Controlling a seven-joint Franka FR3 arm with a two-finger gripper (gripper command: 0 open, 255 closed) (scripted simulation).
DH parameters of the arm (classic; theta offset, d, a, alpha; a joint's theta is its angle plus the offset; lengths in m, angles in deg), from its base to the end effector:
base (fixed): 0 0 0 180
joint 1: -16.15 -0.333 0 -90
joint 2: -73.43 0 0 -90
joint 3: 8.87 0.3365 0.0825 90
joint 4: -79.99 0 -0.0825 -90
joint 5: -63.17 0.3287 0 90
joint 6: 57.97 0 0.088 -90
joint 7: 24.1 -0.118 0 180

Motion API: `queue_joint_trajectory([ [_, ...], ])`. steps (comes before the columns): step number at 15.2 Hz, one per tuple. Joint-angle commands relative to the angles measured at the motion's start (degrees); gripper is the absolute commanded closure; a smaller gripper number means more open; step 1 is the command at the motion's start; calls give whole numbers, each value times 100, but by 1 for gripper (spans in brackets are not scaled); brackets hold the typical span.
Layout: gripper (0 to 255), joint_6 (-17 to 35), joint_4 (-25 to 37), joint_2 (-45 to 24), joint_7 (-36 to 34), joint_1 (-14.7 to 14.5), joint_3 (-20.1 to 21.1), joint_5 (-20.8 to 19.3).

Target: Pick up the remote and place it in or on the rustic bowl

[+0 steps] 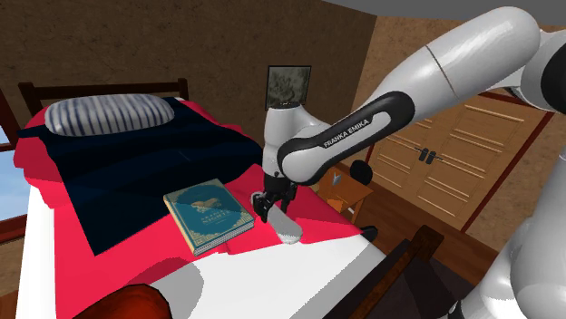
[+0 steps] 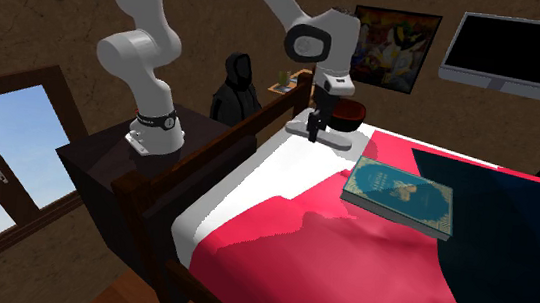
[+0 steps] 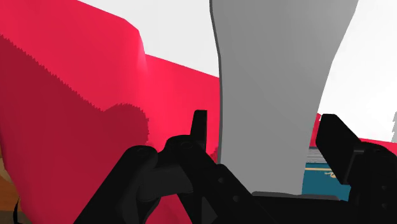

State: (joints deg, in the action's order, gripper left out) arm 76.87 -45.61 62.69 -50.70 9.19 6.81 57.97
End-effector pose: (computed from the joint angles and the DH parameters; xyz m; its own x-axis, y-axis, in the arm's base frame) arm 0.4775 0.1935 0.3506 0.9999 -0.0087 -0.0105 -0.0085 -0.9998 0.0195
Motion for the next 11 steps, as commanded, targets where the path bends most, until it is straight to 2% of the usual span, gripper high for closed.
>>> queue_joint_trajectory([
  [1, 255, -40, 154, -132, -322, -185, 94, -66],
  [11, 255, -541, 1474, -1055, -1717, -1149, 394, -456],
])
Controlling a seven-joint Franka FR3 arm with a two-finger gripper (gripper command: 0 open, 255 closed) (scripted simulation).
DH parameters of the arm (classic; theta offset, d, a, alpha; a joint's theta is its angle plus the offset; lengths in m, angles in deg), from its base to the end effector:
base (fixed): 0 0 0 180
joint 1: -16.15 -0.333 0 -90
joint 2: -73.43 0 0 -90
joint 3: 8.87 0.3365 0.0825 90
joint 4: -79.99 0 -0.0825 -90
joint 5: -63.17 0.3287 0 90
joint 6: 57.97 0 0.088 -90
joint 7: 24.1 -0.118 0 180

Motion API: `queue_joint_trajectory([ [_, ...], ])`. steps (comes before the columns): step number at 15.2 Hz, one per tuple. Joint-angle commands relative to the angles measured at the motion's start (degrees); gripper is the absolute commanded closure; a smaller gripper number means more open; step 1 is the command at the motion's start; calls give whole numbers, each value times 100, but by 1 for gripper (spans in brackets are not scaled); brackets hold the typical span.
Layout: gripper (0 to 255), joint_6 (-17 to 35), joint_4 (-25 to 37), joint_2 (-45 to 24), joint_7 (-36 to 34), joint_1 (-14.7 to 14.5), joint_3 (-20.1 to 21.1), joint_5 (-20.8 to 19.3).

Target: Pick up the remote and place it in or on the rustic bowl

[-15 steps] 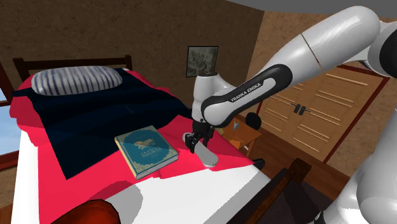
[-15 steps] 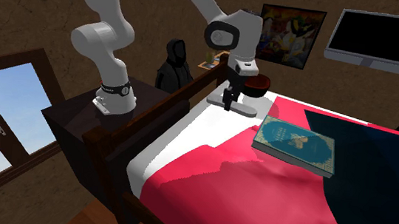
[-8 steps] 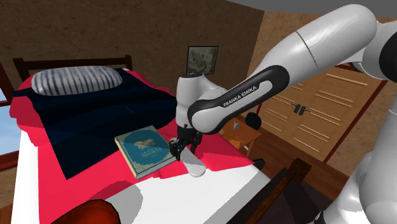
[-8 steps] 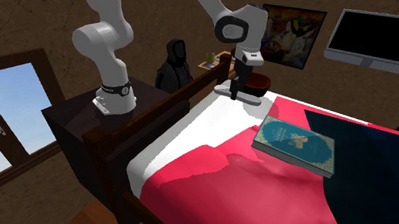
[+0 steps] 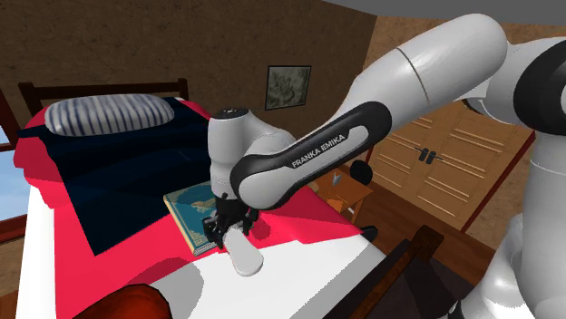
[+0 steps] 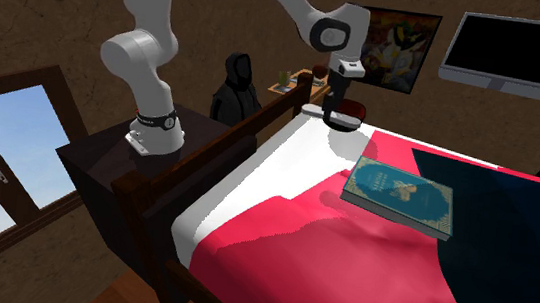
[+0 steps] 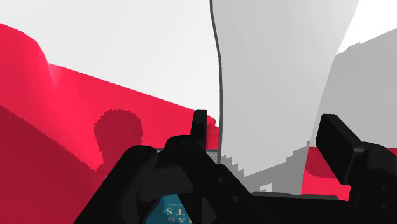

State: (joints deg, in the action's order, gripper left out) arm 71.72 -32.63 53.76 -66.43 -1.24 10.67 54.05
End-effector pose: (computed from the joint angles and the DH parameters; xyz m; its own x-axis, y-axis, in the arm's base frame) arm 0.4681 0.3292 0.3502 0.9999 -0.0083 -0.0110 -0.0081 -0.9998 0.0198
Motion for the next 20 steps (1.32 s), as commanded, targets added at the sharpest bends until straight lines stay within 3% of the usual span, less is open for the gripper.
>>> queue_joint_trajectory([
  [1, 255, -94, 348, -278, -269, -210, 25, -107],
  [7, 255, -581, 1550, -1055, -934, -873, 72, -346],
  [13, 255, -1253, 3159, -2027, -1435, -1605, 49, -548],
  [17, 255, -1887, 4653, -2878, -1650, -2165, -6, -657],
  [20, 255, -2638, 6405, -3834, -1700, -2700, -87, -723],
])
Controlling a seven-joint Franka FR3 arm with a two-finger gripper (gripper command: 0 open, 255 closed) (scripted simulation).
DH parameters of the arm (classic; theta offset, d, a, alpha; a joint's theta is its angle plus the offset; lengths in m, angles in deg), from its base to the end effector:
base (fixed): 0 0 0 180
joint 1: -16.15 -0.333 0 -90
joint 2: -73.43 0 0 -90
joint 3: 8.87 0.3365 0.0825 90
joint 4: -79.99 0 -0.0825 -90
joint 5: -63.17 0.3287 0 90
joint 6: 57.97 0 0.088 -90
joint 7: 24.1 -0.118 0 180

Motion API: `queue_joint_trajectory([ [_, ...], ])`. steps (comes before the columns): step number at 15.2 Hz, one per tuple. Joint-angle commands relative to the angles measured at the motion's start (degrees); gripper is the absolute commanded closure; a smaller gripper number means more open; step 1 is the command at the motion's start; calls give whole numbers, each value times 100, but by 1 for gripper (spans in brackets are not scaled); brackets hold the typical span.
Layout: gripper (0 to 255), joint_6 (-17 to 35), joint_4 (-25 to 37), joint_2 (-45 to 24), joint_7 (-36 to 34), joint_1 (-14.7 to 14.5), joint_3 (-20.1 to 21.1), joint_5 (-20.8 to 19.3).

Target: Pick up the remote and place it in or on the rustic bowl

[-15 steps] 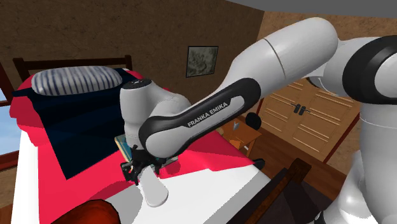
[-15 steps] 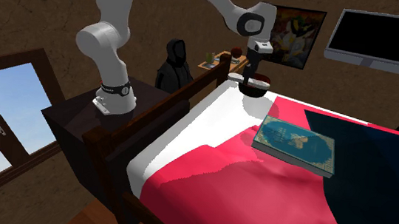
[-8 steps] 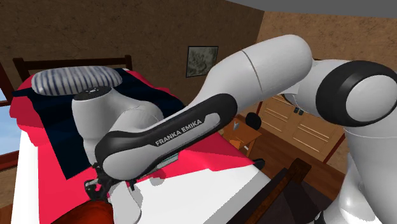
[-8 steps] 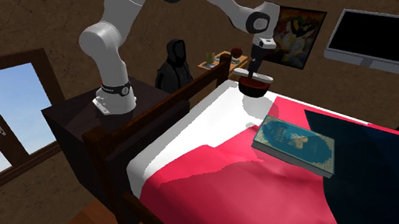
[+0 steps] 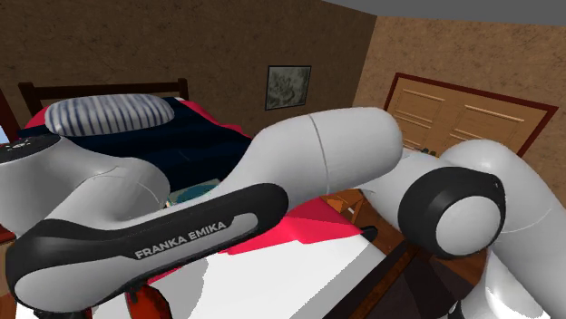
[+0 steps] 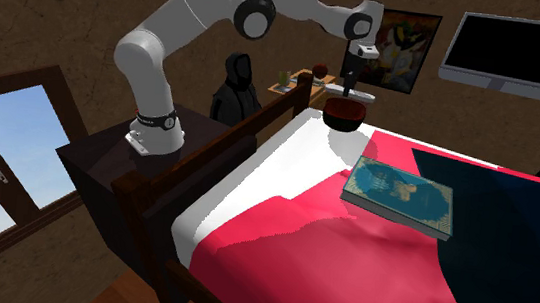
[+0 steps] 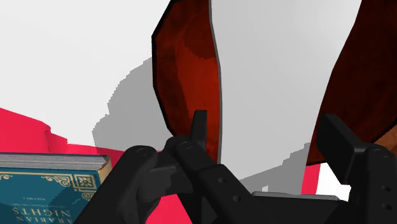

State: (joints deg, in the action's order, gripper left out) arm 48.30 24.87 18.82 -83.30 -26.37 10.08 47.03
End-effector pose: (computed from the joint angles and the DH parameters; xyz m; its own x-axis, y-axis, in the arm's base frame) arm 0.4563 0.5851 0.3209 0.9999 -0.0080 -0.0110 -0.0078 -0.9998 0.0192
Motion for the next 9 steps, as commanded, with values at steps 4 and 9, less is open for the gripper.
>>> queue_joint_trajectory([
  [4, 255, -550, 1539, -936, 13, -433, -95, -41],
  [9, 255, -233, 1294, -1019, -20, -396, -105, -66],
])
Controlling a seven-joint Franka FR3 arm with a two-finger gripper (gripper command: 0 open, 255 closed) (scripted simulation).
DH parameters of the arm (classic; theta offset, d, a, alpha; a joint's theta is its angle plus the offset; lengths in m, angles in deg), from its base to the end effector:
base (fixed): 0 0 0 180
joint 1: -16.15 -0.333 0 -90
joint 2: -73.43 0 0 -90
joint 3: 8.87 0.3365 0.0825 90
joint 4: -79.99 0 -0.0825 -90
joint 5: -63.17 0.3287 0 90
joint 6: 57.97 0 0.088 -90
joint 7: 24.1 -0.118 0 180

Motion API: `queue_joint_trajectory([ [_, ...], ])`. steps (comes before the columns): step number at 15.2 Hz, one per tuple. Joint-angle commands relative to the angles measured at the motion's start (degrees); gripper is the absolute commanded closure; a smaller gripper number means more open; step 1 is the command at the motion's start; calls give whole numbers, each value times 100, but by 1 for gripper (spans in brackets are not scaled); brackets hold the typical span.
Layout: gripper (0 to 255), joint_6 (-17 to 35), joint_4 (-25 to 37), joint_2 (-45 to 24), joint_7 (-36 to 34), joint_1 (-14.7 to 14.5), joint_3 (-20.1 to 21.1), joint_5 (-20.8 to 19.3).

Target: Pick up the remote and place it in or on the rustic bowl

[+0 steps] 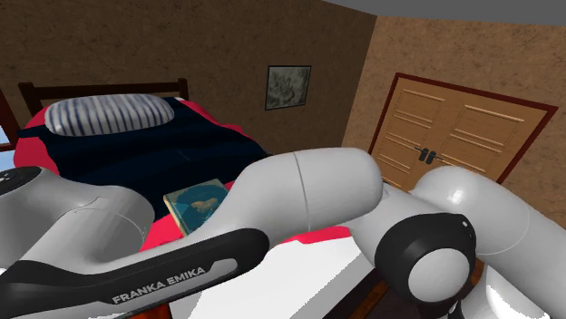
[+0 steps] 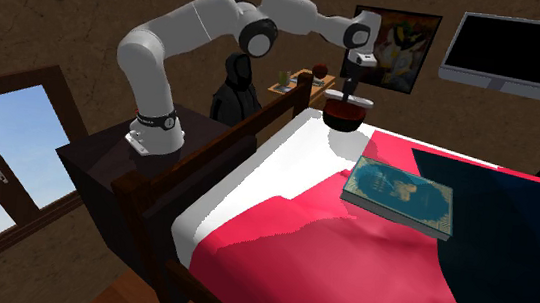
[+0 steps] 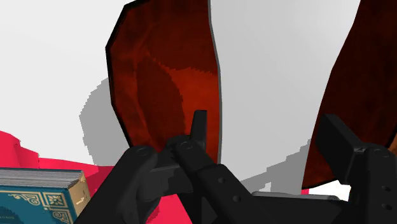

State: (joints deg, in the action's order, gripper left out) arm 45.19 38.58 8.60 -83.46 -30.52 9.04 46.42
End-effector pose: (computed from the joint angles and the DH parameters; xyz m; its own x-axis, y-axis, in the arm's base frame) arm 0.4530 0.6129 0.2791 0.9999 -0.0097 -0.0115 -0.0095 -0.9997 0.0207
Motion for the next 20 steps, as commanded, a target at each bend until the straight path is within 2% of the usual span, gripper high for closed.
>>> queue_joint_trajectory([
  [1, 255, 134, -108, -23, -8, 23, -4, -10],
  [6, 255, 395, -193, -201, -25, 29, -28, -36],
  [14, 255, 395, -193, -201, -25, 29, -27, -37],
  [15, 0, 390, -193, -197, -25, 29, -27, -36],
  [20, 0, 395, -194, -201, -25, 29, -27, -37],
])
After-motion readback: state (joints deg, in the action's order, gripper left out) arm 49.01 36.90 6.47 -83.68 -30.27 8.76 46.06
